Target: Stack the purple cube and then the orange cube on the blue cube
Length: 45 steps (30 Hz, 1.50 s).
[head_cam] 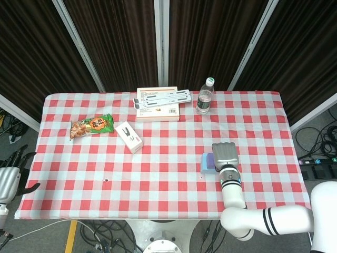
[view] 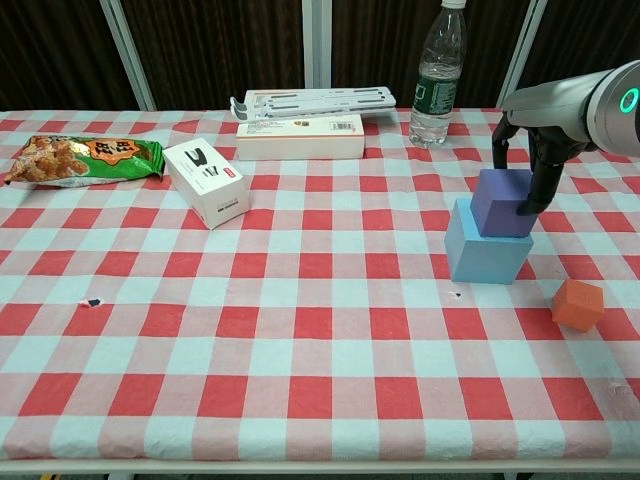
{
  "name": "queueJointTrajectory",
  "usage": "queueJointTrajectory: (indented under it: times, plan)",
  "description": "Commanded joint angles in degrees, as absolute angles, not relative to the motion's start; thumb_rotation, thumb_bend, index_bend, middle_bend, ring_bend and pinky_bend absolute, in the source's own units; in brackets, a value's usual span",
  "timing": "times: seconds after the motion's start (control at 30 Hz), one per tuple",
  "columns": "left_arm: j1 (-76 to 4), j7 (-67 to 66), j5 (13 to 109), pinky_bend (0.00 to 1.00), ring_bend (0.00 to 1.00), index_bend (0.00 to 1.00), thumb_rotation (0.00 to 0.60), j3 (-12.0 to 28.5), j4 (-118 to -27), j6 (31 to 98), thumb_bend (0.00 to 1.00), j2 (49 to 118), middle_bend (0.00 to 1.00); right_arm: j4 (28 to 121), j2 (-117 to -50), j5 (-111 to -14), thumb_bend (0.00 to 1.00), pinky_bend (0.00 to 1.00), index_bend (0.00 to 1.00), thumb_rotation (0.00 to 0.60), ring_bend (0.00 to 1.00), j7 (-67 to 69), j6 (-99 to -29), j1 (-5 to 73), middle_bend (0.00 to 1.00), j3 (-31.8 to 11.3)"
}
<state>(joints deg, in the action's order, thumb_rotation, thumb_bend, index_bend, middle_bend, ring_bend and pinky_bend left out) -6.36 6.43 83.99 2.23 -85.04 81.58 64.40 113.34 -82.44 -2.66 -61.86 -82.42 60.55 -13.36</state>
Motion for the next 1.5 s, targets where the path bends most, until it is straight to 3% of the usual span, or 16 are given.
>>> queueJointTrajectory:
  times: [0.03, 0.3, 0.57, 0.87, 1.0, 1.17, 1.33, 1.5]
  plan:
    - [-6.35, 6.44, 84.02, 0.27, 0.13, 0.25, 0.600, 2.22, -85.03, 81.61, 0.05, 64.40, 0.14, 113.16, -82.59, -3.21, 0.18, 1.00, 0.54, 0.600, 1.00, -61.64, -82.22, 60.42, 1.00, -13.48]
    - [-6.33, 6.39, 84.10, 0.27, 0.13, 0.25, 0.600, 2.20, -84.95, 81.65, 0.05, 64.44, 0.14, 113.08, -82.35, -2.50, 0.15, 1.00, 0.53, 0.600, 1.00, -62.36, -81.60, 60.24, 1.00, -13.61]
    - [-6.35, 6.39, 84.09, 0.27, 0.13, 0.25, 0.600, 2.19, -84.94, 81.58, 0.05, 64.45, 0.14, 113.65, -81.24, -2.22, 0.08, 1.00, 0.34, 0.600, 1.00, -62.44, -80.88, 60.03, 1.00, -14.11]
    - [-6.42, 5.90, 84.27, 0.27, 0.13, 0.25, 0.600, 2.30, -85.37, 81.82, 0.05, 64.35, 0.14, 115.24, -79.31, -2.77, 0.06, 1.00, 0.23, 0.600, 1.00, -61.58, -80.28, 59.60, 1.00, -14.68]
    - [-6.42, 5.87, 84.15, 0.27, 0.13, 0.25, 0.600, 2.40, -85.65, 81.85, 0.05, 64.10, 0.14, 119.07, -75.99, -4.11, 0.06, 1.00, 0.23, 0.600, 1.00, -61.27, -81.33, 59.45, 1.00, -15.67]
    - [-6.41, 5.76, 84.09, 0.27, 0.13, 0.25, 0.600, 2.62, -86.10, 82.14, 0.05, 63.76, 0.14, 128.30, -66.07, -7.74, 0.06, 1.00, 0.23, 0.600, 1.00, -60.00, -85.02, 57.52, 1.00, -17.38]
    - [-6.48, 5.35, 84.23, 0.27, 0.13, 0.25, 0.600, 2.60, -86.53, 82.16, 0.05, 63.83, 0.14, 132.87, -58.21, -12.20, 0.06, 1.00, 0.28, 0.600, 1.00, -56.24, -84.94, 51.35, 1.00, -12.86]
    - [-6.62, 4.27, 84.93, 0.27, 0.13, 0.25, 0.600, 2.33, -87.10, 82.27, 0.05, 64.01, 0.14, 127.92, -58.91, -16.73, 0.06, 1.00, 0.35, 0.600, 1.00, -49.56, -78.16, 44.91, 1.00, -6.24]
